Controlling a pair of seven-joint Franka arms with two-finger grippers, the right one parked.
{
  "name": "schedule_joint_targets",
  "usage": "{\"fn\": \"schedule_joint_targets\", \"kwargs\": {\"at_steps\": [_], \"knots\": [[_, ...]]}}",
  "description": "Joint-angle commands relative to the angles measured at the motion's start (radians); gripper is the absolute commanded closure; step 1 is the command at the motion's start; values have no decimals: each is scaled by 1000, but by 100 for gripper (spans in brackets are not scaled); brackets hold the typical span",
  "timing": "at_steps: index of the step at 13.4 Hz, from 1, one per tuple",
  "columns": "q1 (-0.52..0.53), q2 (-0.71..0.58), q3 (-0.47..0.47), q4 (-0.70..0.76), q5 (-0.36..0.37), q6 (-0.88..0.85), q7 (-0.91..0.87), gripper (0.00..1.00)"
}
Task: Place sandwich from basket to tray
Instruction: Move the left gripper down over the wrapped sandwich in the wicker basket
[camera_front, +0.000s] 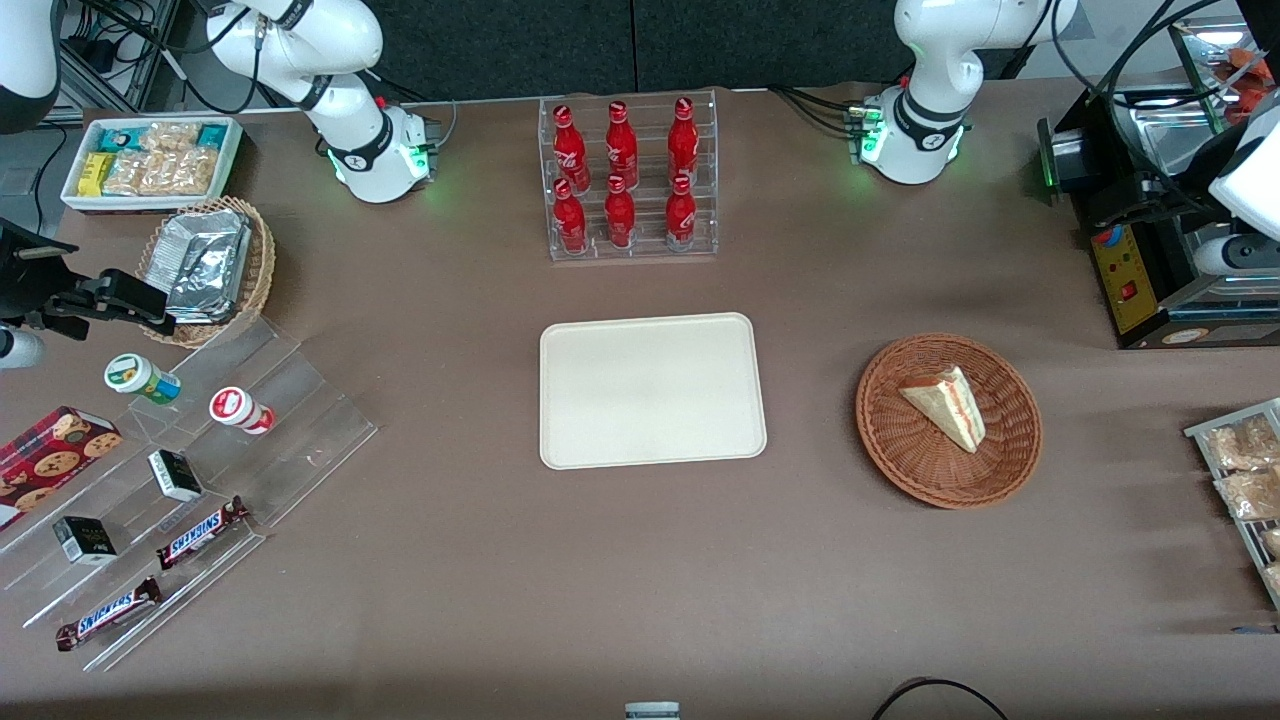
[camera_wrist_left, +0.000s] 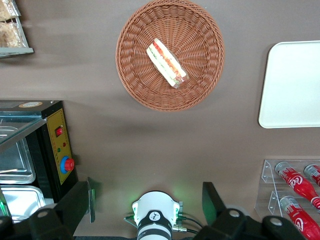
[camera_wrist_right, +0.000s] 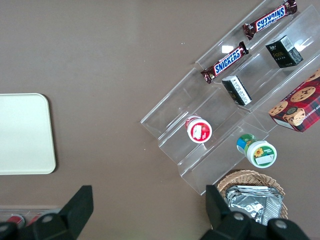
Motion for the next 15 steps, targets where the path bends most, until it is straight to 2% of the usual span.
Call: {"fn": "schedule_joint_targets", "kwargs": {"at_steps": [1, 3, 7, 10, 13, 15], "knots": [[17, 6, -17, 16, 17, 1, 12, 0], [15, 15, -17, 16, 20, 4, 12, 0], [-41, 73, -14, -77, 127, 52, -28, 0], [-37, 69, -6, -259, 113, 259, -138, 0], [-38, 72, 23, -417, 25, 512, -368, 0], [-40, 75, 23, -522, 5, 685, -492, 0]]}}
